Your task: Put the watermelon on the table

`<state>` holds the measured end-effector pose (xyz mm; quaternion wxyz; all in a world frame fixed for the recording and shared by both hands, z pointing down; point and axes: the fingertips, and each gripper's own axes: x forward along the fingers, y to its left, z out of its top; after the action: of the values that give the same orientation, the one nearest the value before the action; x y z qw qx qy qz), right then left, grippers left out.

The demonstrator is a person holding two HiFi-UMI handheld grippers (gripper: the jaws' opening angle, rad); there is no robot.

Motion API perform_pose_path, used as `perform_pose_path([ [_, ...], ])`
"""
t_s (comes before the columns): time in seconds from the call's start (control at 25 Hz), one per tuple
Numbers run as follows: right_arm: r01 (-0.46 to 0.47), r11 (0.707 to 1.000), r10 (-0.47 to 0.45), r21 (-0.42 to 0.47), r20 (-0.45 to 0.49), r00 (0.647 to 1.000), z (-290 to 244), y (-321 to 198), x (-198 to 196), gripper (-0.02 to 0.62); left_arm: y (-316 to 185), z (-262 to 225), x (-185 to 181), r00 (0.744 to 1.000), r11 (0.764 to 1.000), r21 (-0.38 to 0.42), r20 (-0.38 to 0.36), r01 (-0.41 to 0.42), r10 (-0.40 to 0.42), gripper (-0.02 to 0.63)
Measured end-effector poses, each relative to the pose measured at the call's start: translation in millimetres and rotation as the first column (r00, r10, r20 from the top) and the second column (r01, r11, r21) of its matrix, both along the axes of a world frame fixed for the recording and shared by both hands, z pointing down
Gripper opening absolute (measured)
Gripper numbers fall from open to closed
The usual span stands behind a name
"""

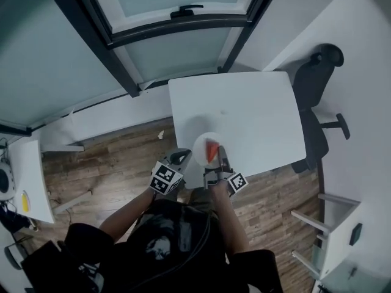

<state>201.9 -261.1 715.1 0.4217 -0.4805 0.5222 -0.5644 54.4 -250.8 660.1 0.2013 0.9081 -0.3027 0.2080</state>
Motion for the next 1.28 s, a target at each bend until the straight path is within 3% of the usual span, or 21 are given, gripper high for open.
perform_pose_path([
  [0.16, -0.024, 0.993, 0.024, -0.115, -0.003, 1.000, 62, -56, 10, 0.032, -45, 42, -7, 0.998, 1.000, -0.008, 0.056, 0.011, -0.011, 0.006],
  [0.28, -0.086, 0.981, 0.091, -0.177, 0.022, 0.996, 103, -97, 22, 0.032, -68, 55, -14, 0.994, 1.000, 0.002, 0.108, 0.029, -0.029, 0.006],
  [0.44, -0.153, 0.960, 0.151, -0.236, -0.027, 0.988, 138, -142, 39, 0.031, -68, 58, -23, 0.991, 0.996, -0.025, 0.102, 0.087, -0.084, 0.006],
  [0.56, -0.158, 0.933, 0.126, -0.324, -0.118, 0.985, 155, -161, 44, 0.031, -64, 66, -35, 0.984, 0.983, -0.085, 0.094, 0.160, -0.152, 0.006],
  [0.68, -0.135, 0.892, -0.011, -0.430, -0.319, 0.948, 157, -168, 47, 0.056, -61, 64, -40, 0.980, 0.977, -0.098, 0.093, 0.187, -0.178, 0.006],
  [0.76, -0.117, 0.861, -0.154, -0.496, -0.471, 0.869, 153, -170, 53, 0.116, -63, 56, -38, 0.981, 0.980, -0.085, 0.089, 0.180, -0.172, 0.006],
  [0.8, -0.103, 0.846, -0.236, -0.524, -0.540, 0.808, 150, -170, 57, 0.166, -65, 52, -37, 0.982, 0.981, -0.076, 0.083, 0.177, -0.170, 0.006],
  [0.84, -0.087, 0.830, -0.323, -0.551, -0.602, 0.731, 149, -168, 61, 0.209, -68, 47, -36, 0.983, 0.982, -0.066, 0.074, 0.176, -0.171, 0.006],
  [0.92, -0.059, 0.807, -0.469, -0.588, -0.698, 0.541, 146, -159, 70, 0.235, -72, 38, -33, 0.983, 0.984, -0.048, 0.061, 0.174, -0.171, 0.006],
  [0.96, -0.043, 0.808, -0.508, -0.587, -0.732, 0.454, 141, -153, 74, 0.235, -74, 33, -31, 0.984, 0.984, -0.040, 0.056, 0.172, -0.170, 0.006],
  [1.0, -0.023, 0.822, -0.517, -0.569, -0.762, 0.389, 133, -148, 78, 0.235, -75, 28, -29, 0.984, 0.985, -0.031, 0.050, 0.171, -0.169, 0.006],
  [1.08, 0.029, 0.880, -0.458, -0.474, -0.830, 0.318, 102, -142, 85, 0.235, -81, 14, -27, 0.985, 0.985, -0.008, 0.030, 0.173, -0.173, 0.006],
  [1.16, 0.102, 0.944, -0.330, -0.314, -0.907, 0.262, 45, -142, 91, 0.234, -93, -6, -27, 0.984, 0.983, 0.031, 0.003, 0.178, -0.178, 0.006],
  [1.28, 0.177, 0.983, -0.060, -0.041, -0.993, 0.102, -96, -144, 116, 0.234, -120, -48, -30, 0.984, 0.975, 0.138, -0.015, 0.177, -0.177, 0.006],
])
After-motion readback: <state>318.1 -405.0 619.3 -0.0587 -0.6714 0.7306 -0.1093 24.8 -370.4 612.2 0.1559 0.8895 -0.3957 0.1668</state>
